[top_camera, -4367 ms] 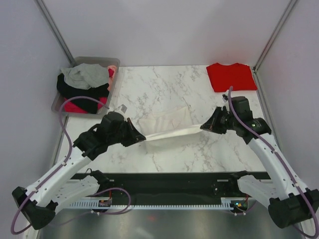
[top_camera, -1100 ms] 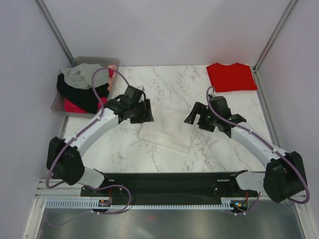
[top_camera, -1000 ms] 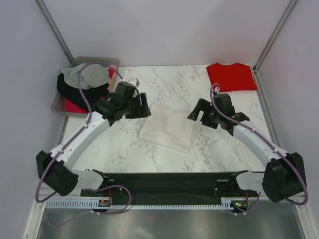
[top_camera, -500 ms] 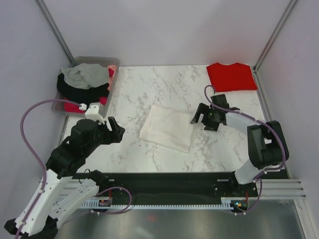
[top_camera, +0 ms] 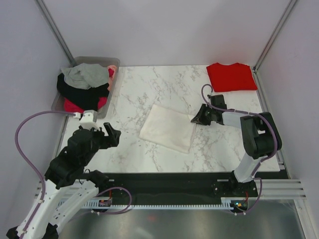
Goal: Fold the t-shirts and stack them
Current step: Neatly place the folded tshirt to the corner
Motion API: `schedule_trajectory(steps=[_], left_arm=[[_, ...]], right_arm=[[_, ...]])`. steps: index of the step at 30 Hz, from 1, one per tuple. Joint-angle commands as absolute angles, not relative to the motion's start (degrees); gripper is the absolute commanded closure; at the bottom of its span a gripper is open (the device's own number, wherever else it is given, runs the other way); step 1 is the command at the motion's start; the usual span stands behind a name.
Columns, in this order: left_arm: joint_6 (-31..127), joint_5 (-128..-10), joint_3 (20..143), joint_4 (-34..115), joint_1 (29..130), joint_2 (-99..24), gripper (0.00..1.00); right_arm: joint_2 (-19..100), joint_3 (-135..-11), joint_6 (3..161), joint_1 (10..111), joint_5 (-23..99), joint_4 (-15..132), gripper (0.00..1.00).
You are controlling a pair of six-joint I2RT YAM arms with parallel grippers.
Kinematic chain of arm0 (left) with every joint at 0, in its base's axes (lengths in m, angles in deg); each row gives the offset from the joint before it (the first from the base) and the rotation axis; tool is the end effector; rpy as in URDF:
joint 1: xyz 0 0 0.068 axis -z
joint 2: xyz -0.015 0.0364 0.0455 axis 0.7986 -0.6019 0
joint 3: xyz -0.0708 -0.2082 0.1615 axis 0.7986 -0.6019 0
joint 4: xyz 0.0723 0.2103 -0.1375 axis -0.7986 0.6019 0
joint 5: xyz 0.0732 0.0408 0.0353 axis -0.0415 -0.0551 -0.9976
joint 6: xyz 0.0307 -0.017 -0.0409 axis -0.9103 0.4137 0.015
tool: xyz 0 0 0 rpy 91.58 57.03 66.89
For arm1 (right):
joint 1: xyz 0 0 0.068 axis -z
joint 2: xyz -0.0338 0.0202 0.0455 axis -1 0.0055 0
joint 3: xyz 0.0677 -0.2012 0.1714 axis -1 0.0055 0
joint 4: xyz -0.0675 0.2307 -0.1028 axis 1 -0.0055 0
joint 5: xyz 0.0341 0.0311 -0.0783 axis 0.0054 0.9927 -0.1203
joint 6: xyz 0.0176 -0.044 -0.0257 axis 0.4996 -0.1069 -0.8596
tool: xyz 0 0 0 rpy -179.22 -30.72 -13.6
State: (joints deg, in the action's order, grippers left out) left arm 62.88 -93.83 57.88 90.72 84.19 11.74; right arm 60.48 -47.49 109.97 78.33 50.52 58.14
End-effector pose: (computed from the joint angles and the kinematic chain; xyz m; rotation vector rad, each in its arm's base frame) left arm 0.0764 -0.0345 0.3337 -0.0939 2.0046 -0.3561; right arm 0.3289 0.0787 0.1365 0.3647 2.5365 0.7736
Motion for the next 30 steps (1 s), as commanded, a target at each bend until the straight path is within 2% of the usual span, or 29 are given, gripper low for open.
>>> schedule_trajectory(steps=[1, 3, 11, 17, 25, 30], left_arm=[[61.8, -96.0, 57.7, 87.9, 84.0, 12.5, 0.15], [62.0, -96.3, 57.5, 87.9, 84.1, 13.1, 0.16], [62.2, -96.9, 57.1, 87.8, 83.3, 13.0, 0.16], [61.4, -94.5, 56.4, 86.7, 80.2, 12.2, 0.16], [60.4, -90.9, 55.7, 85.2, 77.0, 10.5, 0.17], [59.8, -89.7, 55.4, 84.5, 75.4, 10.2, 0.17]], right_arm=[[60.2, -45.4, 108.3, 78.7, 48.9, 57.1, 0.91], [58.7, -47.5, 106.2, 79.3, 48.9, 54.6, 1.0], [55.6, -68.1, 96.2, 79.7, 35.0, 36.4, 1.0], [60.5, -85.6, 89.5, 81.2, 27.1, 29.5, 1.0], [69.0, -104.9, 85.4, 83.8, 19.2, 28.6, 1.0], [73.6, -111.0, 83.7, 85.9, 15.6, 31.7, 1.0]])
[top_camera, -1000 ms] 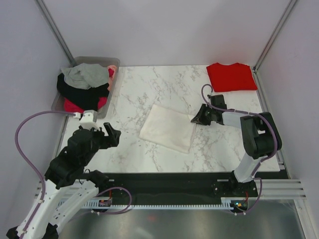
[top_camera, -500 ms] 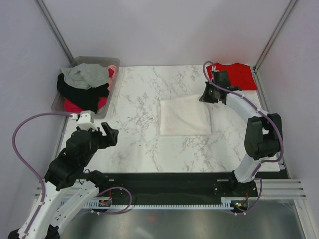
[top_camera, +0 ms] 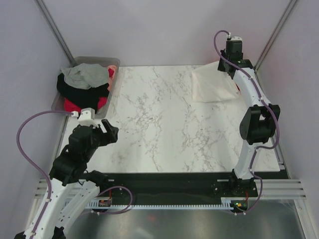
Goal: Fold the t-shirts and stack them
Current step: Neatly place the folded tshirt to the corner
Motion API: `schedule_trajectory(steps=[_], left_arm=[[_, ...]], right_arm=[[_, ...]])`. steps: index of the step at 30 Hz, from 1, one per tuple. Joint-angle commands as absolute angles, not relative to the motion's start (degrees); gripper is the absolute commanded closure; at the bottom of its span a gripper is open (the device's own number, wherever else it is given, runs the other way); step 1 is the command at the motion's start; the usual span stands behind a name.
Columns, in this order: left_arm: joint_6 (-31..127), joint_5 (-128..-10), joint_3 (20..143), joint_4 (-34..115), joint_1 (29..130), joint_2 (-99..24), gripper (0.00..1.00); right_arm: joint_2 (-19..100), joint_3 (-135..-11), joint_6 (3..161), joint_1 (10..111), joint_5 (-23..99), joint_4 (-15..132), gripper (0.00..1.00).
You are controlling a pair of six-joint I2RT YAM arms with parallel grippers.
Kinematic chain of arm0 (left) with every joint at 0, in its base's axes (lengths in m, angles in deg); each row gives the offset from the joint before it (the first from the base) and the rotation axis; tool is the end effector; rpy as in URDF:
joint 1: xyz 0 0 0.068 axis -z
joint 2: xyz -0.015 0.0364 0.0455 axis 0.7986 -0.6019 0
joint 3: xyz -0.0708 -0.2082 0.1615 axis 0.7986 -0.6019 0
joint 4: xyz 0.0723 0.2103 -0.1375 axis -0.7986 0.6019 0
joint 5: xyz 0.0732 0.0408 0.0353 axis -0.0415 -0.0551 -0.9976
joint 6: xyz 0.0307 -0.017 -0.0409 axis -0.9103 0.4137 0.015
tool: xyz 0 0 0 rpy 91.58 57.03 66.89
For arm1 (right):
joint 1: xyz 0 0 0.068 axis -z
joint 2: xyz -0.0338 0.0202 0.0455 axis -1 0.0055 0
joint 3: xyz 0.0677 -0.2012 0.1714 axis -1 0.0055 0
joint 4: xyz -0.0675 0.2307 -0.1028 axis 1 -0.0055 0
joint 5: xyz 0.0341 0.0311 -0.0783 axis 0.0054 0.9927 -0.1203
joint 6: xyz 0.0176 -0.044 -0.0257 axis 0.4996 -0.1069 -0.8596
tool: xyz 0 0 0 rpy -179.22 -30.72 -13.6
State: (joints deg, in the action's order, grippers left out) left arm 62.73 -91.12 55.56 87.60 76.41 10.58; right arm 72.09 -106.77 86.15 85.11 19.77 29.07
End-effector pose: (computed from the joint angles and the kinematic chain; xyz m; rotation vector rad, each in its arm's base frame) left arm 0.0900 -0.0298 0.3251 -0.1964 2.0049 -0.3101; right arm 0.4595 0.0303 0.3442 0.2247 2.1276 -0.0323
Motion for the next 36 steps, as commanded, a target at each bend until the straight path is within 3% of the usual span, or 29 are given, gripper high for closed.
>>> schedule_trajectory(steps=[1, 16, 36], left_arm=[[59.7, -89.3, 55.2, 84.4, 75.1, 10.2, 0.17], [58.4, -85.4, 54.5, 82.8, 69.8, 8.9, 0.18], [58.2, -84.4, 54.5, 82.5, 68.2, 7.3, 0.18]], right_arm=[[74.0, -112.2, 82.8, 86.3, 15.6, 33.1, 1.0], [81.0, -126.4, 78.2, 92.1, 22.8, 39.2, 1.0], [88.6, -129.3, 80.5, 97.0, 25.8, 42.4, 1.0]])
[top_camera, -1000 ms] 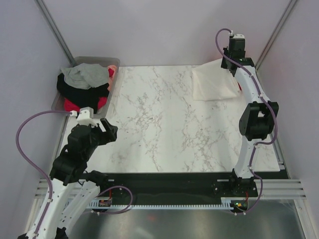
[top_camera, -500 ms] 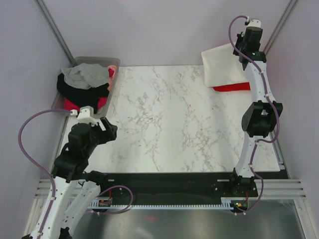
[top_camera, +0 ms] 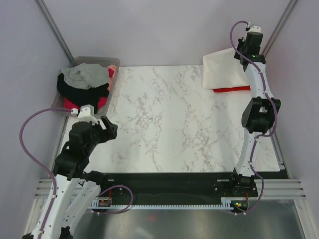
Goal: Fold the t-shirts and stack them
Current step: Neatly place the folded tshirt to the corner, then reset both grippers
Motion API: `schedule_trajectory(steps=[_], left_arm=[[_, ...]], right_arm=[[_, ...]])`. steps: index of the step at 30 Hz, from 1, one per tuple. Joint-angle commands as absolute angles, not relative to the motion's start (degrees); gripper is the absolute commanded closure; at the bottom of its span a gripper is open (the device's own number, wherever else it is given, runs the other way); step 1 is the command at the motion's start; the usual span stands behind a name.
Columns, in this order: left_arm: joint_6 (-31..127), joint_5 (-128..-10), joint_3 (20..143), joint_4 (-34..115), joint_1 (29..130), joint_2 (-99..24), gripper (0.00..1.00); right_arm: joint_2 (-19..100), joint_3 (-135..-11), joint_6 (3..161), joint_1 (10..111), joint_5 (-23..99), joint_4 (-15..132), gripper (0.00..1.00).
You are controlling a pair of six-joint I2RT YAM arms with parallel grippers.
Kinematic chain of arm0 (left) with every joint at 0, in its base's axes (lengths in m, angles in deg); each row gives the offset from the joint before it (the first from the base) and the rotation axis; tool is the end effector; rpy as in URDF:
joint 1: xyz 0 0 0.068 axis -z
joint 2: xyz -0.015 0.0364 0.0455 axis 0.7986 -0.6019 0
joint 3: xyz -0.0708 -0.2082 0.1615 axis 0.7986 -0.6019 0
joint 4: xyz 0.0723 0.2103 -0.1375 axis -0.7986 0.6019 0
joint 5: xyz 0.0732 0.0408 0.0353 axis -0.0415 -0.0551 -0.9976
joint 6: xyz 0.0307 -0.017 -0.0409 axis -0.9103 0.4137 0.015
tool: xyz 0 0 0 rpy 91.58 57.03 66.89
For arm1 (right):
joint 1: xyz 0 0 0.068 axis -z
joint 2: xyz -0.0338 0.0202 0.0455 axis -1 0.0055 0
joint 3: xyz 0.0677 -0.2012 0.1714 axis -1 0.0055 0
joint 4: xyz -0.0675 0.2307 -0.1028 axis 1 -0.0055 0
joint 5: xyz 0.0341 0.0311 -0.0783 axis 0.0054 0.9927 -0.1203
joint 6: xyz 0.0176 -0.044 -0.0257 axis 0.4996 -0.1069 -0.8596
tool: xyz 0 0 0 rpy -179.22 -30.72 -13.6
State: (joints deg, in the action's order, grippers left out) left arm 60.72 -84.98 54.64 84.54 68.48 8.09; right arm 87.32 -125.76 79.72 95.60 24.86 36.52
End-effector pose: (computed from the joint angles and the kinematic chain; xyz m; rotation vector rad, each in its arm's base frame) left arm 0.1054 -0.0243 0.3215 -0.2328 2.0161 -0.3025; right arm 0.5245 -0.0577 0.3439 0.2388 1.9391 -0.1025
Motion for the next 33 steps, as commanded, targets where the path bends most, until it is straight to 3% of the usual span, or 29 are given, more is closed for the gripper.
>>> schedule_trajectory(steps=[1, 8, 10, 11, 12, 13, 16, 18, 21, 29, 33], left_arm=[[58.1, -84.4, 54.4, 82.5, 68.2, 7.3, 0.18], [58.3, -84.9, 54.4, 82.5, 68.0, 7.0, 0.18], [58.3, -84.8, 54.3, 82.5, 67.8, 7.0, 0.18], [58.3, -84.8, 54.3, 82.5, 67.8, 7.0, 0.18], [58.3, -84.7, 54.3, 82.5, 67.8, 7.0, 0.18], [58.3, -84.7, 54.3, 82.5, 67.8, 7.2, 0.18], [58.3, -84.7, 54.2, 82.3, 67.6, 7.5, 0.18], [58.3, -84.4, 54.3, 82.4, 67.4, 7.7, 0.18], [58.3, -84.6, 54.2, 82.3, 67.1, 8.3, 0.18], [57.8, -83.3, 53.8, 81.9, 65.7, 8.4, 0.18], [57.6, -82.6, 53.6, 81.5, 63.8, 9.5, 0.18]], right_arm=[[89.3, -129.4, 80.5, 97.2, 24.8, 43.6, 1.0], [100.6, -130.2, 76.1, 99.6, 14.1, 54.3, 1.0], [104.6, -132.8, 76.2, 100.1, 10.6, 59.1, 0.94], [108.7, -134.5, 76.7, 100.8, 4.8, 61.2, 0.51], [110.0, -136.1, 77.3, 101.3, 2.5, 63.8, 0.18], [110.9, -137.0, 80.4, 101.5, -1.1, 63.7, 0.02], [108.2, -133.5, 86.2, 101.7, -3.7, 61.7, 0.02], [100.4, -121.7, 90.9, 101.4, -0.9, 65.8, 0.02], [92.1, -114.1, 93.7, 100.2, 0.1, 70.4, 0.02], [73.7, -104.7, 97.8, 98.7, -3.1, 63.7, 0.02], [63.2, -94.4, 103.0, 98.0, -1.9, 57.4, 0.02]])
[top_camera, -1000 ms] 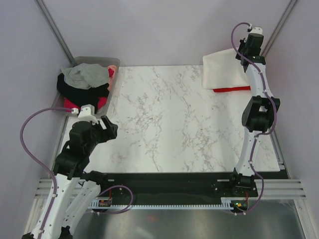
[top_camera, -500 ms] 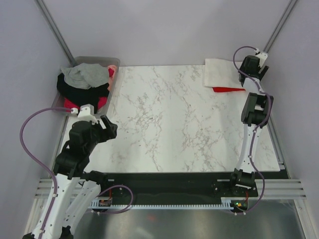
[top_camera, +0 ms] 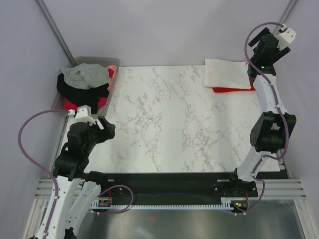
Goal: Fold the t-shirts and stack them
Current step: Reset both grippers
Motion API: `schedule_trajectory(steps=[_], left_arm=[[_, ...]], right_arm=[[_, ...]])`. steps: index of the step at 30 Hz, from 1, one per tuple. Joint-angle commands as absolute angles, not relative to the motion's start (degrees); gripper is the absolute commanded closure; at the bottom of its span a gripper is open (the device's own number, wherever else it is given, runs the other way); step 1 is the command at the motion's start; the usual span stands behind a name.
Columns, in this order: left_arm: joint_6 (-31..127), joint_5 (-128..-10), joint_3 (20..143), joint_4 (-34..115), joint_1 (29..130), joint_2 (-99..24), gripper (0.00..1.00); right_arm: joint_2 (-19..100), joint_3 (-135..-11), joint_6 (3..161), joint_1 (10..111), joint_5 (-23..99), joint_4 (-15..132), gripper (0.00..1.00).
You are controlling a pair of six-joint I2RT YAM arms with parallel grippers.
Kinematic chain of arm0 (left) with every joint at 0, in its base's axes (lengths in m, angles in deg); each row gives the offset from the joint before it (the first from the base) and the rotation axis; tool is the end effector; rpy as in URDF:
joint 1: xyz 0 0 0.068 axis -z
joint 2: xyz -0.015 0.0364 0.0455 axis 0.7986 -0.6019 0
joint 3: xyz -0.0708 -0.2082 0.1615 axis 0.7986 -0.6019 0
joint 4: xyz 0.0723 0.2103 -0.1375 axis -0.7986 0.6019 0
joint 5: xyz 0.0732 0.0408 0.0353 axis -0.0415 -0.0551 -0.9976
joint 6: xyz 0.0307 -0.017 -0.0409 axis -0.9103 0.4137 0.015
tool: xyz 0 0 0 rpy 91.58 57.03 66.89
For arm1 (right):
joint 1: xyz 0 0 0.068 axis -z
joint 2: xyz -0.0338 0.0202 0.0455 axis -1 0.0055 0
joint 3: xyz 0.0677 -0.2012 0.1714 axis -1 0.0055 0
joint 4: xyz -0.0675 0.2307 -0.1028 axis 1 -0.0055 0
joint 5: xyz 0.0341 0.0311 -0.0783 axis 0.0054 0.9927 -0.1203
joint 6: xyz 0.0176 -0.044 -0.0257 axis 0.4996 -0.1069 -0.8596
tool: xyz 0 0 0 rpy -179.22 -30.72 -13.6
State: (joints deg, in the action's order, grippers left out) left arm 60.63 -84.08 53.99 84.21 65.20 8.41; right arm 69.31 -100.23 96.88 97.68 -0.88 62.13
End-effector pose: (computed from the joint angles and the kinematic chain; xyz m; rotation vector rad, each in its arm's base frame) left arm 0.1066 -0.0188 0.3189 -0.2788 2.0093 -0.2809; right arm 0.4570 -0.0827 0.3850 0.8021 1.4244 -0.2563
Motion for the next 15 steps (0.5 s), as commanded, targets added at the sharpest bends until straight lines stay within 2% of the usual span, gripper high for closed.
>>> schedule_trajectory(steps=[1, 6, 12, 15], left_arm=[[57.5, -82.6, 53.6, 81.4, 63.5, 9.6, 0.18], [57.5, -82.6, 53.4, 81.3, 63.3, 9.1, 0.18], [57.3, -83.0, 53.6, 81.4, 63.2, 9.1, 0.19], [57.3, -82.2, 53.6, 81.4, 63.1, 7.0, 0.19]], right_arm=[[58.9, -93.0, 104.9, 97.9, -0.1, 55.4, 0.02], [45.1, -79.0, 113.1, 96.5, 20.6, 46.9, 0.02], [21.9, -59.4, 114.1, 81.2, 21.2, 39.8, 0.02], [13.5, -49.2, 118.7, 79.2, 22.1, 36.2, 0.02]])
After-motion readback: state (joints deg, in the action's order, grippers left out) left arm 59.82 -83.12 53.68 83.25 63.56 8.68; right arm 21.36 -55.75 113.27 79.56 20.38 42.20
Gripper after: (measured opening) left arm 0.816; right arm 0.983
